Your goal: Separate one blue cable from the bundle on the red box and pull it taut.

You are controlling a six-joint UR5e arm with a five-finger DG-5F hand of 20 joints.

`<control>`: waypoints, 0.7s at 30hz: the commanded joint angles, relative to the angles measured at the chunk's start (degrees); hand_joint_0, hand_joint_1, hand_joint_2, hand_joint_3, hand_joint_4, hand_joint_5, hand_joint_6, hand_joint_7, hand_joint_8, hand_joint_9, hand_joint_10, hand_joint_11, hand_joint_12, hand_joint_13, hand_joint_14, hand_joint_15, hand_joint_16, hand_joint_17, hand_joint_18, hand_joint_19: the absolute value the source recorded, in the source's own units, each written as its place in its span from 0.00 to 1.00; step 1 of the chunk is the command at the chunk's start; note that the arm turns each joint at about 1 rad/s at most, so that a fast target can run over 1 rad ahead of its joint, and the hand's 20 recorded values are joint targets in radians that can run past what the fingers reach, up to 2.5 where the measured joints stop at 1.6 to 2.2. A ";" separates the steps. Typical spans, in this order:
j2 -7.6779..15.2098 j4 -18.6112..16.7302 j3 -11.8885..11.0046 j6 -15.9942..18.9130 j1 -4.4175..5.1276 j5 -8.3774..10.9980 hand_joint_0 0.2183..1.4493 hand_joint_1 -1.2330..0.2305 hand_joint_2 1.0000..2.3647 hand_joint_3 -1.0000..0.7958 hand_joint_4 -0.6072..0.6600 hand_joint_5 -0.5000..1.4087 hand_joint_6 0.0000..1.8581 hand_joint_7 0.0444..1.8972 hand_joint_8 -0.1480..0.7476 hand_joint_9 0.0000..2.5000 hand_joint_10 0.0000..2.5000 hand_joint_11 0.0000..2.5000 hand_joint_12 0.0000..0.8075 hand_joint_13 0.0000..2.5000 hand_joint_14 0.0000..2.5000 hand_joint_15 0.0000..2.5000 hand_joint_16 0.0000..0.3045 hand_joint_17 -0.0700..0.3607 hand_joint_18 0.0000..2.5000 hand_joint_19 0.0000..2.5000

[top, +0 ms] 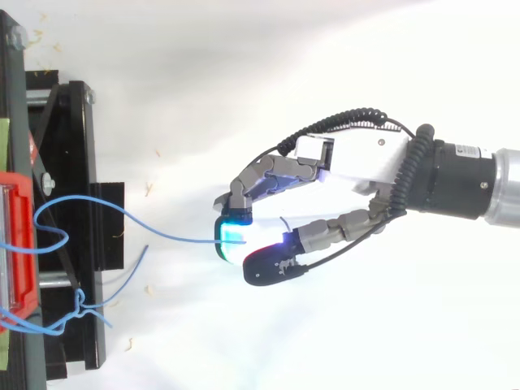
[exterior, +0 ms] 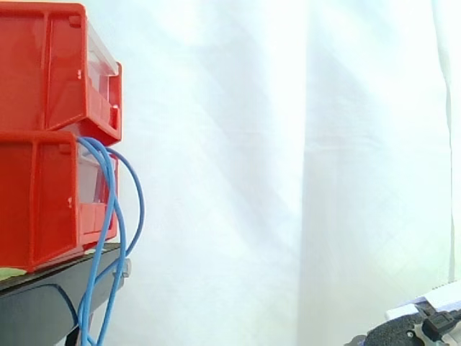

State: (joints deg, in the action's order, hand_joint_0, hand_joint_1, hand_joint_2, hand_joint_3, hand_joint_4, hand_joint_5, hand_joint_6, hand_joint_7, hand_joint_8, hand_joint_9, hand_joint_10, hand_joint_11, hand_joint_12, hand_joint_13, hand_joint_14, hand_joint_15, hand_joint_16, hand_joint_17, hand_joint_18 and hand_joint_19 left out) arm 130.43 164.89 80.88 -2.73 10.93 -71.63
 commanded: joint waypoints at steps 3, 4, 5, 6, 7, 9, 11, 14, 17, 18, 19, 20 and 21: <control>0.00 -0.27 -0.02 0.01 0.06 0.00 0.28 0.26 0.11 0.52 0.47 0.24 0.47 0.52 0.43 0.22 0.00 0.00 0.52 0.19 0.00 0.05 0.24 0.55 0.11 0.08; 0.00 -0.27 -0.02 0.01 0.06 0.00 0.28 0.26 0.11 0.52 0.47 0.24 0.47 0.52 0.44 0.22 0.00 0.00 0.52 0.19 0.00 0.05 0.24 0.55 0.11 0.08; 0.00 -0.27 -0.02 0.01 -0.03 0.00 0.28 0.26 0.11 0.52 0.47 0.24 0.47 0.52 0.43 0.22 0.00 0.00 0.52 0.19 0.00 0.05 0.24 0.55 0.11 0.08; 0.00 -0.27 -0.02 -0.08 0.06 0.00 0.28 0.26 0.11 0.52 0.47 0.24 0.47 0.52 0.44 0.22 0.00 0.00 0.52 0.19 0.00 0.05 0.24 0.55 0.12 0.08; 0.00 -0.27 -0.02 0.01 0.06 0.00 0.28 0.26 0.12 0.52 0.47 0.24 0.47 0.52 0.44 0.22 0.00 0.00 0.52 0.19 0.00 0.05 0.24 0.55 0.12 0.08; 0.00 -0.27 -0.02 0.01 -0.03 0.00 0.28 0.26 0.12 0.52 0.47 0.24 0.47 0.52 0.43 0.22 0.00 0.00 0.52 0.19 0.00 0.05 0.24 0.55 0.12 0.08; 0.00 -0.27 0.07 0.01 -0.03 0.00 0.28 0.26 0.12 0.52 0.47 0.24 0.47 0.52 0.43 0.22 0.00 0.00 0.51 0.19 0.00 0.06 0.24 0.54 0.12 0.09; 0.00 -0.27 -0.02 0.01 0.06 0.00 0.28 0.26 0.11 0.52 0.47 0.24 0.47 0.51 0.44 0.23 0.00 0.00 0.51 0.21 0.00 0.07 0.24 0.54 0.14 0.09; 0.00 -0.27 -0.02 0.01 -0.03 0.00 0.29 0.26 0.11 0.52 0.48 0.24 0.47 0.52 0.44 0.25 0.00 0.00 0.50 0.22 0.00 0.07 0.23 0.53 0.14 0.09; 0.00 -0.27 0.07 0.01 -0.03 0.00 0.29 0.26 0.11 0.52 0.48 0.24 0.48 0.51 0.43 0.27 0.00 0.00 0.49 0.23 0.00 0.08 0.23 0.53 0.14 0.09; 0.00 -0.27 -0.02 0.01 0.06 0.00 0.29 0.26 0.12 0.52 0.48 0.24 0.47 0.50 0.43 0.27 0.00 0.00 0.49 0.24 0.00 0.08 0.23 0.52 0.15 0.09; 0.00 -0.27 -0.02 0.01 0.06 0.00 0.28 0.26 0.12 0.52 0.48 0.24 0.47 0.50 0.44 0.28 0.00 0.00 0.49 0.24 0.00 0.08 0.23 0.52 0.15 0.09; 0.00 -0.27 -0.02 0.01 0.06 0.00 0.29 0.26 0.12 0.52 0.48 0.24 0.48 0.50 0.44 0.29 0.00 0.00 0.49 0.25 0.00 0.09 0.22 0.52 0.16 0.10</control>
State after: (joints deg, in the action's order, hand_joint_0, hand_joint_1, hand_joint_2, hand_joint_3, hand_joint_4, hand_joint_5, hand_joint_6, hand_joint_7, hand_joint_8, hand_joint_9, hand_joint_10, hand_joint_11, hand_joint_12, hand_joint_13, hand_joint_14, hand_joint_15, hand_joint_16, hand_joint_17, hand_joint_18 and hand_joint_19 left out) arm 130.43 164.62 80.87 -2.73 10.95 -71.63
